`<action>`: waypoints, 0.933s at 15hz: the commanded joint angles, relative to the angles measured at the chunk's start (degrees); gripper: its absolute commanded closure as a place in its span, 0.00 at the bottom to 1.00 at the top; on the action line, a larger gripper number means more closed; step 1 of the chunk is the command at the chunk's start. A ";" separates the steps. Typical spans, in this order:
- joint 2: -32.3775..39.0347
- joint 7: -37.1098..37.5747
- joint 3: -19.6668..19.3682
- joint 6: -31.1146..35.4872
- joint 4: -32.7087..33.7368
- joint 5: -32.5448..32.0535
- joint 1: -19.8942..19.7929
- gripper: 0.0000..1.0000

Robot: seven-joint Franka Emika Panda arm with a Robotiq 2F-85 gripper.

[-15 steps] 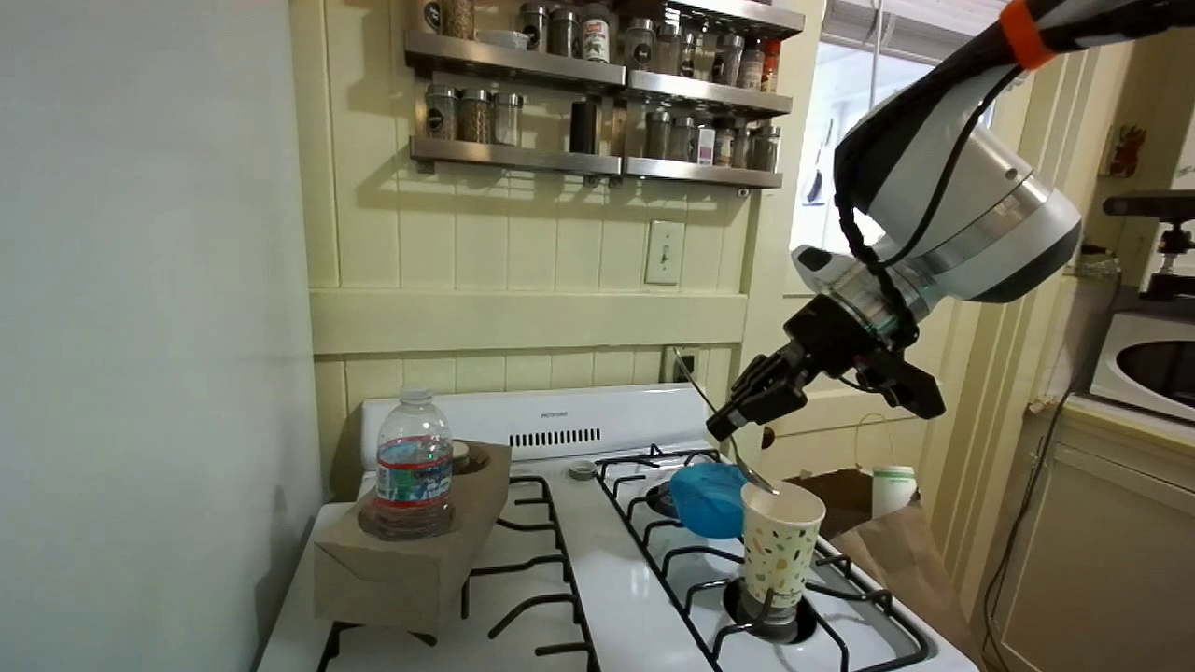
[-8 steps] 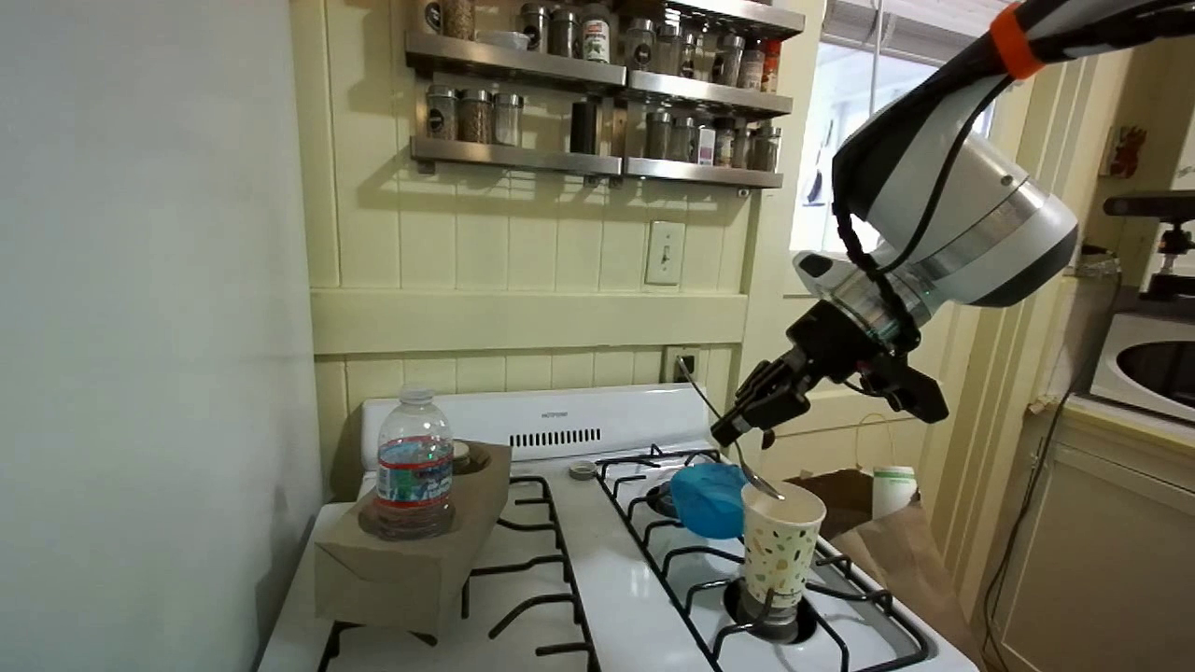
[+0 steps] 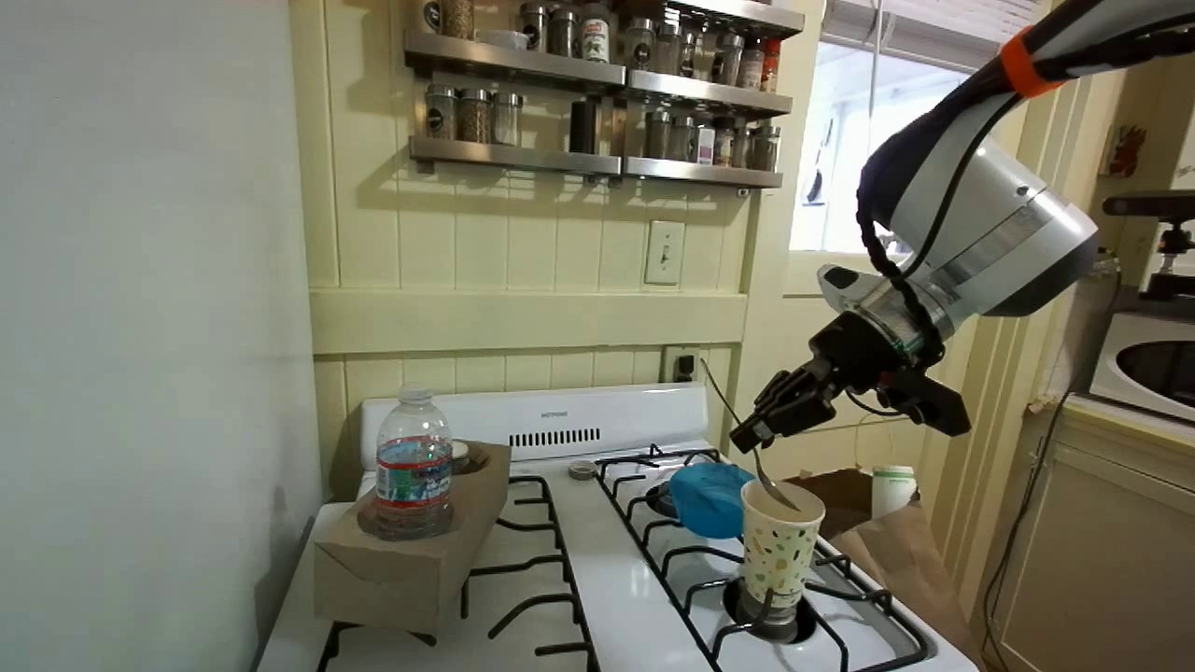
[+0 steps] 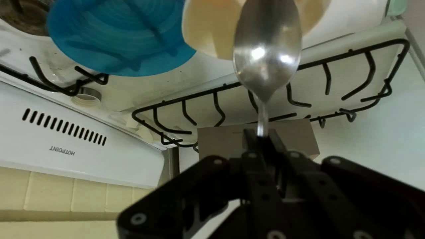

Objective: Place the spoon inside the cup

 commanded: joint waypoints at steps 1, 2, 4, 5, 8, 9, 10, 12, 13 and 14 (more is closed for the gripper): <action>2.51 -6.77 0.86 -3.12 0.11 3.05 -1.44 0.97; 3.04 -7.50 1.18 -3.28 0.11 2.99 -1.74 0.97; 4.12 -8.55 1.94 -2.11 0.10 3.03 -2.08 0.97; 4.65 -9.13 2.27 -1.51 0.10 3.05 -2.23 0.97; 6.10 -11.30 2.97 -0.51 0.11 3.28 -2.80 0.97; 6.53 -12.34 3.14 -0.30 0.11 3.51 -2.99 0.97; 7.03 -13.51 3.28 0.09 0.11 3.85 -3.22 0.97; 7.95 -15.64 3.43 0.84 0.11 4.15 -3.79 0.97; 8.39 -16.82 3.49 1.27 0.11 4.39 -4.03 0.97; 8.83 -17.93 3.61 1.63 0.10 4.70 -4.31 0.97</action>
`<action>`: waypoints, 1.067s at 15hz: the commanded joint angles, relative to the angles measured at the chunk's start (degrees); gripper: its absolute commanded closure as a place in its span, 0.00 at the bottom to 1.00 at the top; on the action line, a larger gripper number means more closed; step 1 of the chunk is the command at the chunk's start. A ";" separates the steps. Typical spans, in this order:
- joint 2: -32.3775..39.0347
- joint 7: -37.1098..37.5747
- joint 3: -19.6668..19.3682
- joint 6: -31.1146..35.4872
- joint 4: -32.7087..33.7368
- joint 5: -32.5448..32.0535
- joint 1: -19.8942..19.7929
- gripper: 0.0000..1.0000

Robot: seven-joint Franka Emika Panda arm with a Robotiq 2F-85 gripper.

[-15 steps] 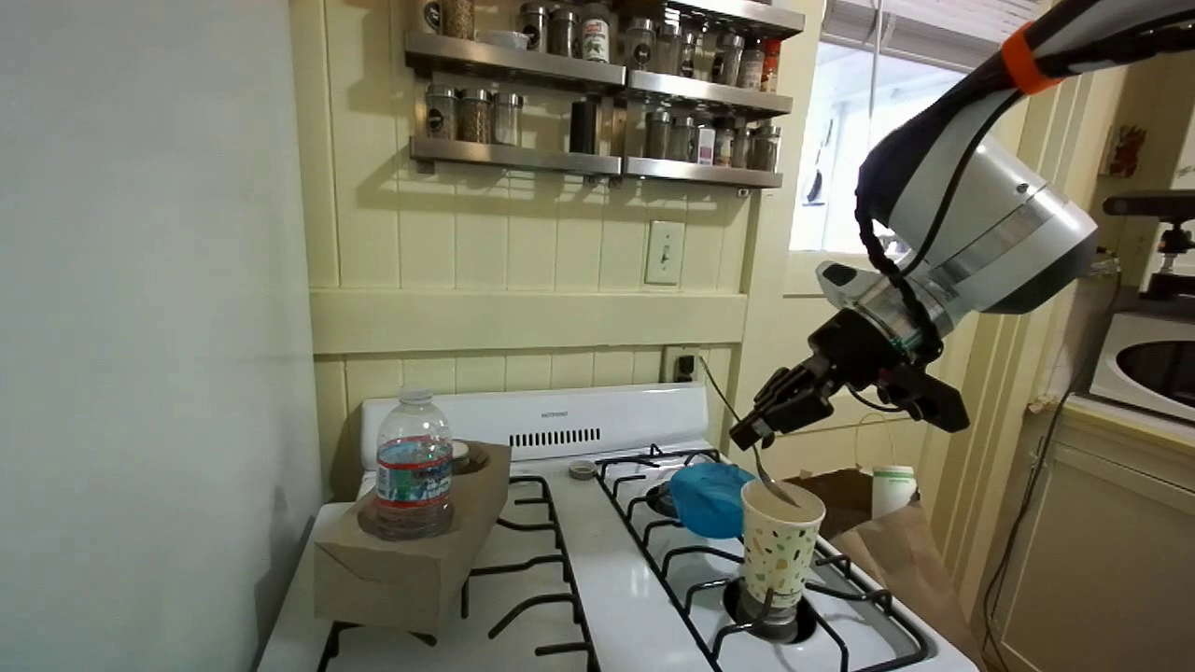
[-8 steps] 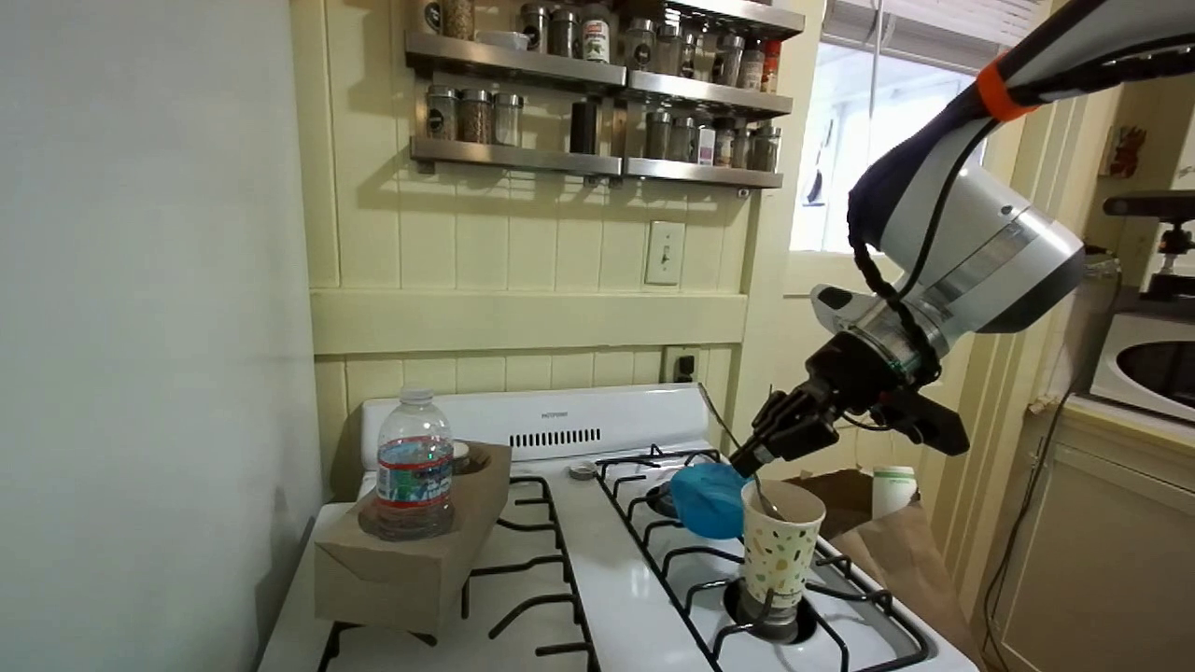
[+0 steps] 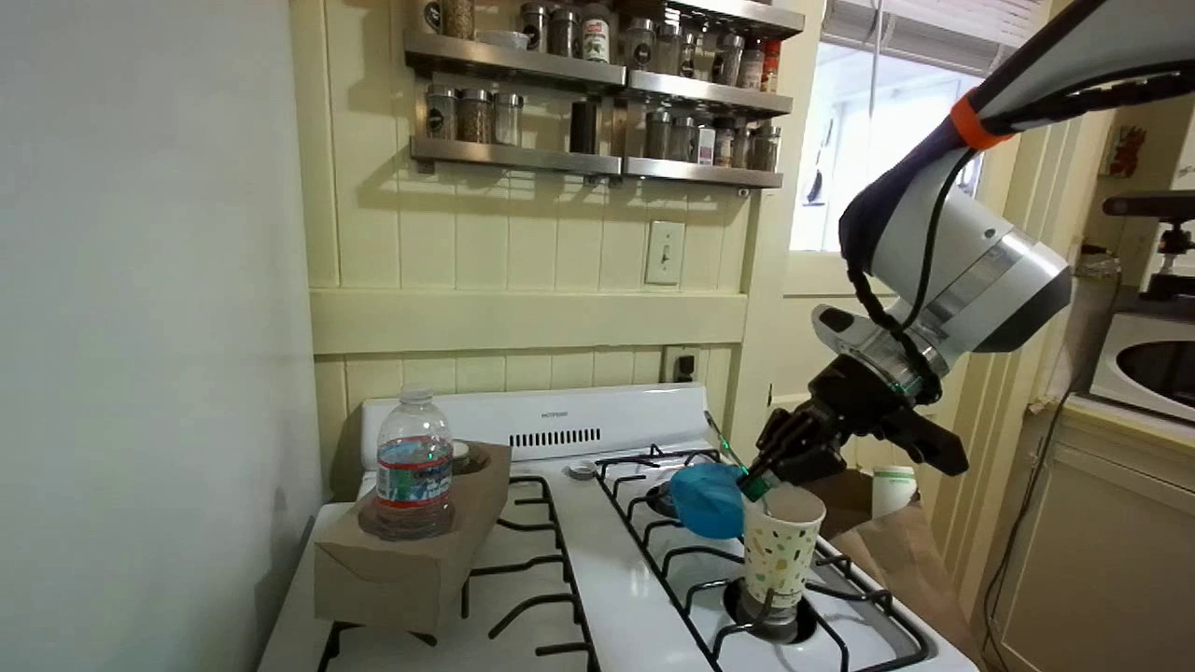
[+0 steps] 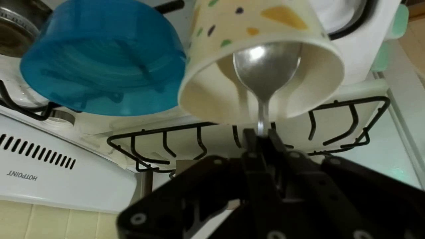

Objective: Place the spoon inside the cup

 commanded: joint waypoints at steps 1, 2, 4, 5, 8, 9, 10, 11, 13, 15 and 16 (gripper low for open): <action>2.21 -6.22 1.26 2.34 0.05 3.35 -1.51 0.97; 2.56 -6.87 1.32 2.31 0.04 3.50 -1.71 0.97; 3.08 -8.20 1.65 2.24 0.08 3.99 -1.98 0.97; 3.21 -8.49 1.74 1.83 0.09 3.83 -2.14 0.80; 3.33 -9.19 2.07 1.77 0.09 3.50 -2.73 0.51; 3.16 -9.34 2.06 1.60 0.09 3.40 -2.96 0.42; 2.97 -9.19 2.11 1.81 0.09 3.29 -3.20 0.35; 2.37 -8.73 1.97 1.65 0.10 2.85 -3.67 0.27; 0.65 -7.69 1.20 0.88 0.26 2.12 -5.08 0.13; -3.43 -6.70 1.05 1.32 -2.19 0.91 -6.61 0.01; -4.71 -6.58 0.91 1.49 -2.32 0.17 -7.40 0.00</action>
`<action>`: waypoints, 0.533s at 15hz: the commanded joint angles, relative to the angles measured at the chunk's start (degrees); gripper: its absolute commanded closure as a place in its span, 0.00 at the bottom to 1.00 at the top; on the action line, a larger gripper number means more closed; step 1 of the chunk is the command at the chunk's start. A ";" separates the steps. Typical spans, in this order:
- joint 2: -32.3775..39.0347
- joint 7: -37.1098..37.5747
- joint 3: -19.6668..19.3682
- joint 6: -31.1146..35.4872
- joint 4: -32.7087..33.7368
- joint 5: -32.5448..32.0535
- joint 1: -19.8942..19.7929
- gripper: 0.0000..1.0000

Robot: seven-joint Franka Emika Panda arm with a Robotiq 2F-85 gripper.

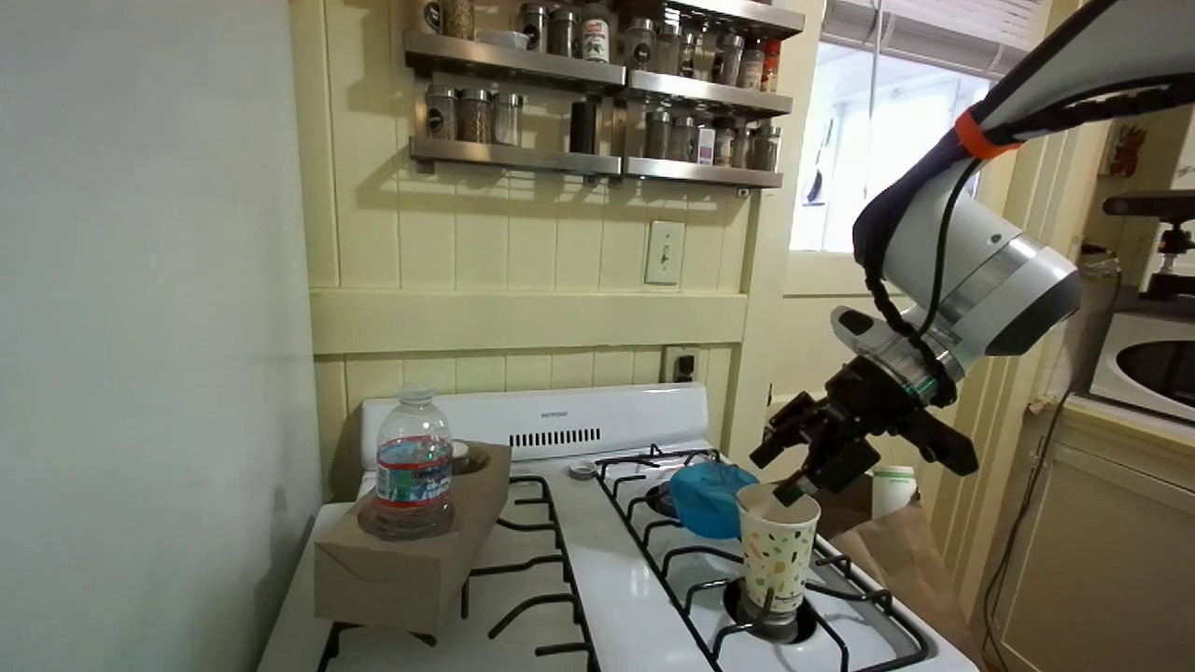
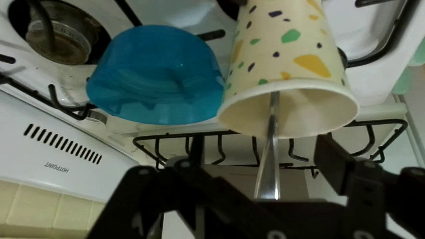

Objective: Place the spoon inside the cup

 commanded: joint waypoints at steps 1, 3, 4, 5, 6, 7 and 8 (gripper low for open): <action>-4.24 0.86 -0.51 -0.71 -0.23 -2.28 -2.96 0.00; -7.00 3.36 0.58 0.16 -1.49 -5.69 -3.81 0.00; -8.26 2.70 1.12 0.87 -1.87 -7.66 -3.72 0.00; -10.14 -0.96 0.90 0.70 -2.27 -9.21 -3.29 0.00; -10.52 -1.61 0.59 -0.41 -1.24 -11.15 -3.10 0.00; -11.32 -2.34 0.37 -1.10 -0.72 -13.07 -2.90 0.00; -13.78 -3.56 0.21 -1.28 -1.88 -14.35 -2.60 0.00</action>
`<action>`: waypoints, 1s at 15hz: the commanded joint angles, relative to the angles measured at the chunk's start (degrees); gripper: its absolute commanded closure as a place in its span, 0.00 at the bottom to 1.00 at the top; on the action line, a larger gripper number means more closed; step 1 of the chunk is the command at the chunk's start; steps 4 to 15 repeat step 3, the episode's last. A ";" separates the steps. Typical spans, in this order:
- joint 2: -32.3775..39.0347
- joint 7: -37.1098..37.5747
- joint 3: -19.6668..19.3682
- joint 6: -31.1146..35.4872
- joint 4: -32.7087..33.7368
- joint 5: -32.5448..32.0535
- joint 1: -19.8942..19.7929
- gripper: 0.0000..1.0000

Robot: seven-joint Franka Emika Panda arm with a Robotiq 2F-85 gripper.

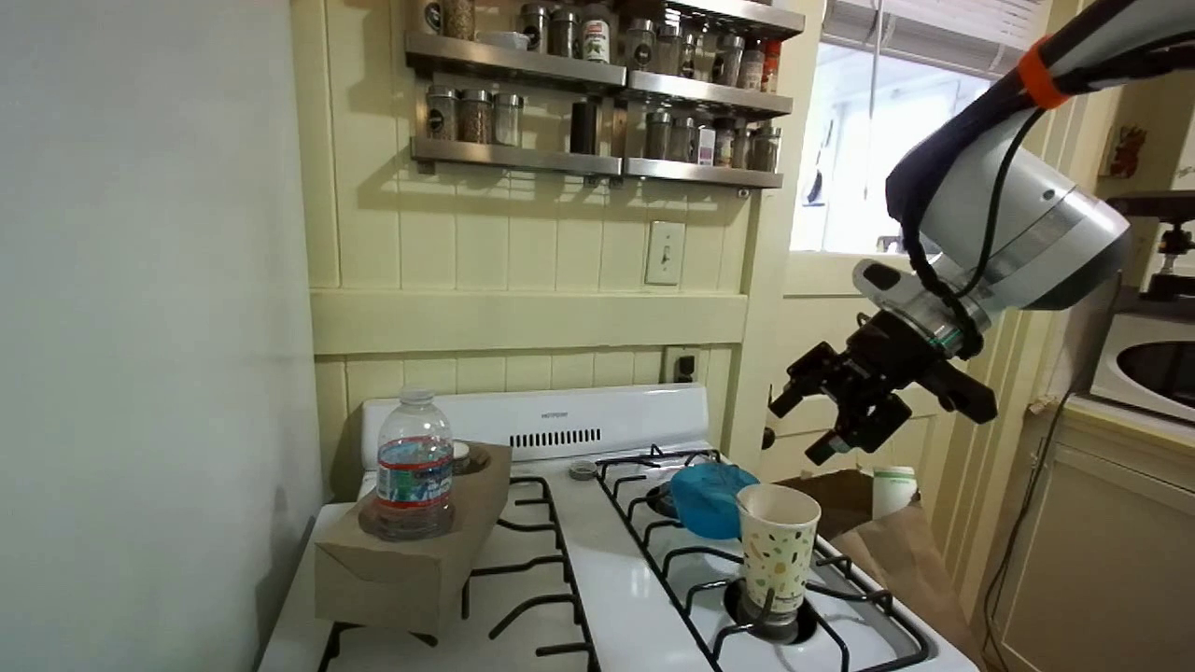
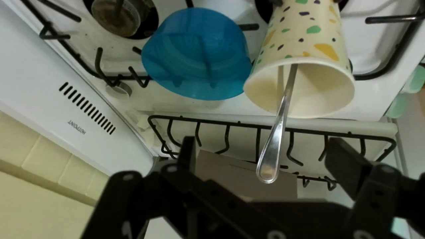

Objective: Place the spoon inside the cup

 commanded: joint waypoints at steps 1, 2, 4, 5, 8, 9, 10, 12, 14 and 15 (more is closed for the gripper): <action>-6.37 -4.37 -0.52 -1.33 -1.49 -5.12 1.10 0.00; -2.67 -1.34 -0.94 -0.05 -0.06 -3.29 1.36 0.00; -3.50 -1.23 -1.02 -0.07 -0.06 -3.46 1.55 0.00; -3.50 -1.23 -1.02 -0.07 -0.06 -3.46 1.55 0.00; -3.50 -1.23 -1.02 -0.07 -0.06 -3.46 1.55 0.00; -3.50 -1.23 -1.02 -0.07 -0.06 -3.46 1.55 0.00; -3.50 -1.23 -1.02 -0.07 -0.06 -3.46 1.55 0.00; -3.50 -1.23 -1.02 -0.07 -0.06 -3.46 1.55 0.00; -3.50 -1.23 -1.02 -0.07 -0.06 -3.46 1.55 0.00; -3.50 -1.23 -1.02 -0.07 -0.06 -3.46 1.55 0.00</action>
